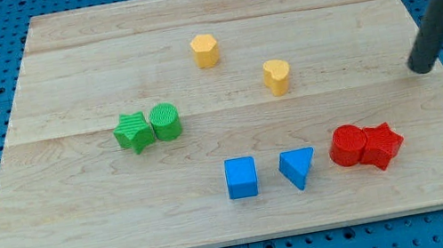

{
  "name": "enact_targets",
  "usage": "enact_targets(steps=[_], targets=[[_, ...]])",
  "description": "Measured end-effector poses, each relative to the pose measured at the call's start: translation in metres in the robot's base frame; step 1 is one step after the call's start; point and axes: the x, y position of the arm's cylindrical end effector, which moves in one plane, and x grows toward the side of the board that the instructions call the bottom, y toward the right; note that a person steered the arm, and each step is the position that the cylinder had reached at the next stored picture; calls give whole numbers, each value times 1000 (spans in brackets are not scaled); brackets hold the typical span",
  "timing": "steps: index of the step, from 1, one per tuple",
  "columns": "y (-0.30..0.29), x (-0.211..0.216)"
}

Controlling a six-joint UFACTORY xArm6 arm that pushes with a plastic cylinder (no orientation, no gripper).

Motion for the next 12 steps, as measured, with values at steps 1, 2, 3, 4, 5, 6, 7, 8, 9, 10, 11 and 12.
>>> enact_targets(steps=[1, 2, 3, 4, 5, 6, 7, 8, 9, 10, 11, 12], targets=[[-48, -9], [-94, 24], [-146, 39], [-173, 50], [-173, 44], [-186, 61], [-210, 66], [-204, 83], [-201, 83], [-201, 83], [-201, 80], [-201, 79]])
